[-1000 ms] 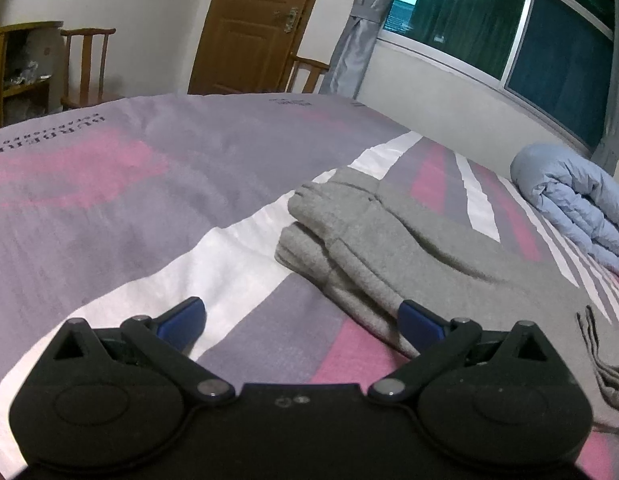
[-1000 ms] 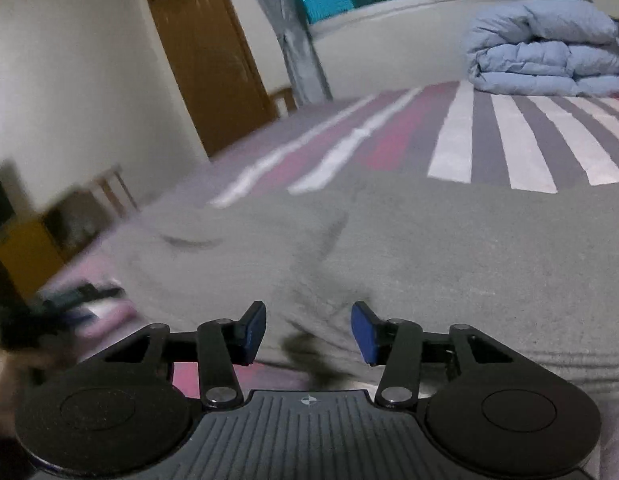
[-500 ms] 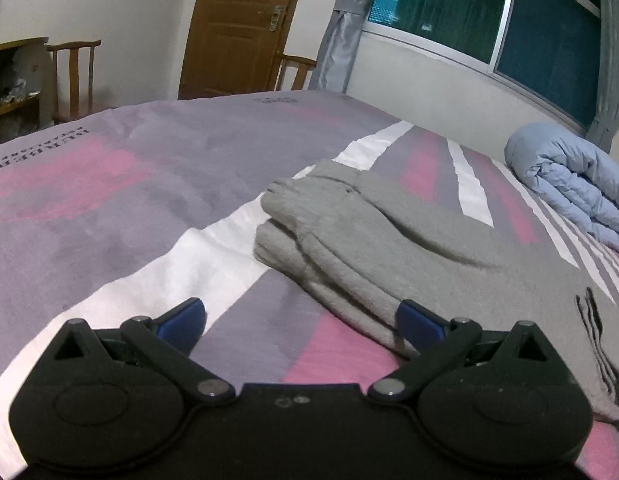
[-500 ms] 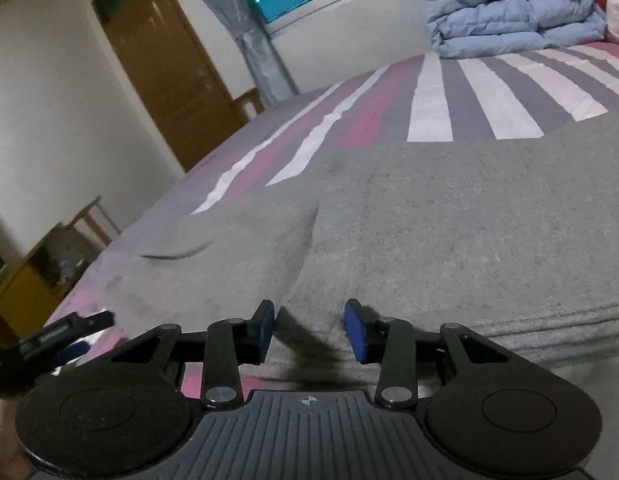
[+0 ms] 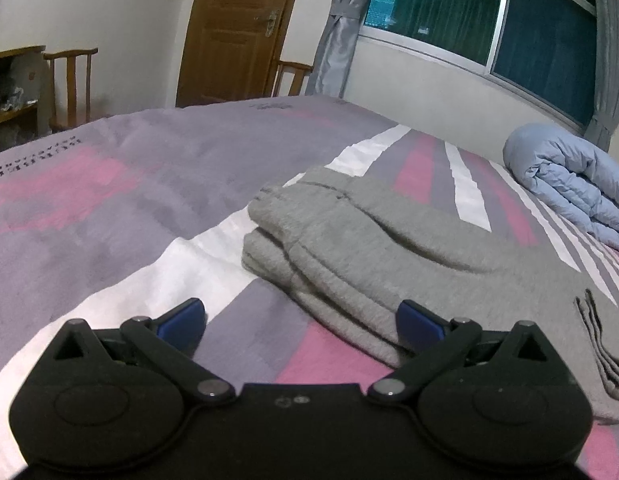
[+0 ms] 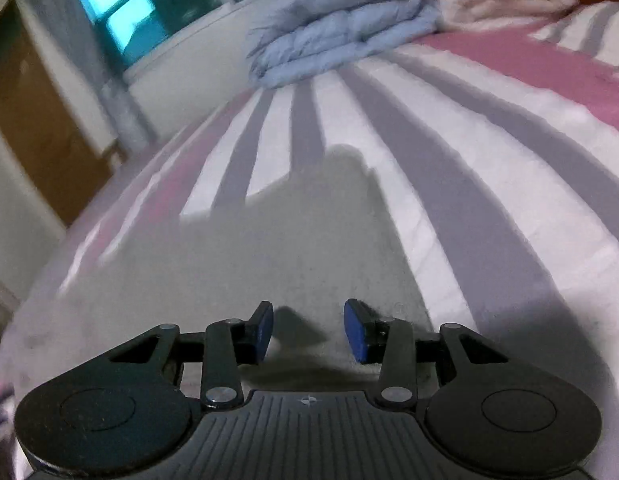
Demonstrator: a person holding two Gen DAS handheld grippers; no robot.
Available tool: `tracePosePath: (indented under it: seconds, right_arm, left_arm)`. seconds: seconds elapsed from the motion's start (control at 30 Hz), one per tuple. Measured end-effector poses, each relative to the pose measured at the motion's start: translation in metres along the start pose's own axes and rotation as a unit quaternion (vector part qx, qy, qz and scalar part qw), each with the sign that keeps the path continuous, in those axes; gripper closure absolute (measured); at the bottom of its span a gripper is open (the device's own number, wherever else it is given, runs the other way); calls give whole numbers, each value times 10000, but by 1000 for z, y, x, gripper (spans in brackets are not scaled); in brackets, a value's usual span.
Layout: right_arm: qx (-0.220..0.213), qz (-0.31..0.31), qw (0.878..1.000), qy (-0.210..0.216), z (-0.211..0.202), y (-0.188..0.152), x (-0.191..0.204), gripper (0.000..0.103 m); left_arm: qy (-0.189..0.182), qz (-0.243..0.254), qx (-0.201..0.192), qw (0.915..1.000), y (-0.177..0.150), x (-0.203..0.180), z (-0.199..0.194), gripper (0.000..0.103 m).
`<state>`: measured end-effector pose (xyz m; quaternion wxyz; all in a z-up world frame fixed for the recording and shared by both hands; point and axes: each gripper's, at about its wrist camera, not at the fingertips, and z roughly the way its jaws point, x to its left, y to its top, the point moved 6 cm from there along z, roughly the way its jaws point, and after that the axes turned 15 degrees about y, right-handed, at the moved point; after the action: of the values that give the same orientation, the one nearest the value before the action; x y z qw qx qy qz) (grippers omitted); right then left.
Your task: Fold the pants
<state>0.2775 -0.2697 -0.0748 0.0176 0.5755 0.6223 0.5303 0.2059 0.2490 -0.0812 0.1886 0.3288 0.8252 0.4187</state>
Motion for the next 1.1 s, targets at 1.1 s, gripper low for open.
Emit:
tracePosePath:
  seconds: [1.1]
  right_arm:
    - [21, -930, 9952, -309, 50, 24, 19, 53]
  left_arm:
    - [-61, 136, 111, 9998, -2, -5, 10, 6]
